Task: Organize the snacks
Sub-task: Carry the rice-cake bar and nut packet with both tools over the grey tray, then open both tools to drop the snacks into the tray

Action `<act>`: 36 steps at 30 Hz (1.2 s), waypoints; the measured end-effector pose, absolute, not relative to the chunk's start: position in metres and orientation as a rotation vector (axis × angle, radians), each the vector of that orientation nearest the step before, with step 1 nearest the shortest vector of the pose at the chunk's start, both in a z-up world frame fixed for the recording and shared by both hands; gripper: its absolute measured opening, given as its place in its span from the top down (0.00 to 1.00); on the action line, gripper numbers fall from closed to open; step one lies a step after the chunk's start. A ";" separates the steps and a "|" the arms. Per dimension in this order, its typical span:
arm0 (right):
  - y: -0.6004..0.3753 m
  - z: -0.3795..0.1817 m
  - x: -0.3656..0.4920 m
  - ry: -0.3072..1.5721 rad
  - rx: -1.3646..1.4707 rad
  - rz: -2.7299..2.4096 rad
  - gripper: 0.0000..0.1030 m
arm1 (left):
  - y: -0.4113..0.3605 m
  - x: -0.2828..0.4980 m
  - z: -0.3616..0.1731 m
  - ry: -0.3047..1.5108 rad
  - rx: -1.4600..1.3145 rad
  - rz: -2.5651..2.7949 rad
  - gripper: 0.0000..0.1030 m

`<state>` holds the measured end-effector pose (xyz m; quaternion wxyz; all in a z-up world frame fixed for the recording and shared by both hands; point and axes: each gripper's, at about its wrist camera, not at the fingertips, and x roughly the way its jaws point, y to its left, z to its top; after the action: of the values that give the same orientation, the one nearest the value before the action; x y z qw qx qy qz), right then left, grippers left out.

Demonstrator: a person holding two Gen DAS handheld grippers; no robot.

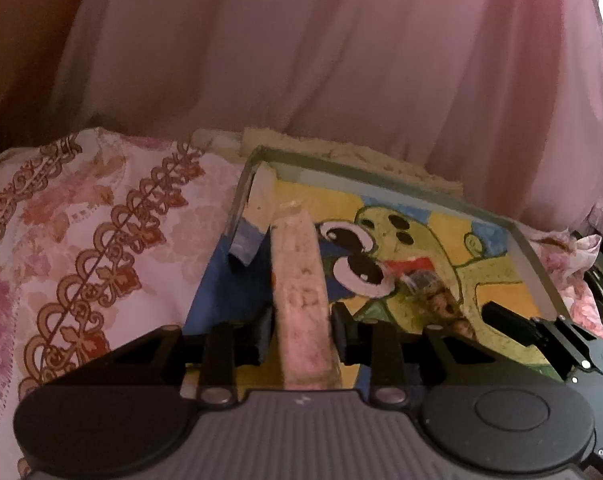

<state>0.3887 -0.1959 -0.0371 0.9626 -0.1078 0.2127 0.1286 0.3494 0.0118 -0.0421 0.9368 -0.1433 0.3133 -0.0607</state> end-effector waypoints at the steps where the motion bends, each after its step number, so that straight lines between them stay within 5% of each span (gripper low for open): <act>1: -0.198 -0.035 0.388 0.427 -0.210 0.259 0.34 | 0.013 0.348 -0.040 0.631 -0.296 -0.128 0.59; 4: -0.202 -0.030 0.381 0.416 -0.187 0.242 0.27 | 0.015 0.342 -0.033 0.592 -0.305 -0.127 0.36; 15: -0.224 0.006 0.325 0.326 -0.064 0.173 0.04 | 0.019 0.293 0.005 0.451 -0.260 -0.105 0.02; 36: -0.252 0.040 0.165 0.268 -0.012 0.201 0.01 | 0.029 0.150 0.034 0.419 -0.211 -0.059 0.00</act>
<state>0.1653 -0.2519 0.0402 0.9860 -0.0057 0.1334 0.1001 0.1503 0.0295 0.0335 0.9722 -0.1044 0.2076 -0.0292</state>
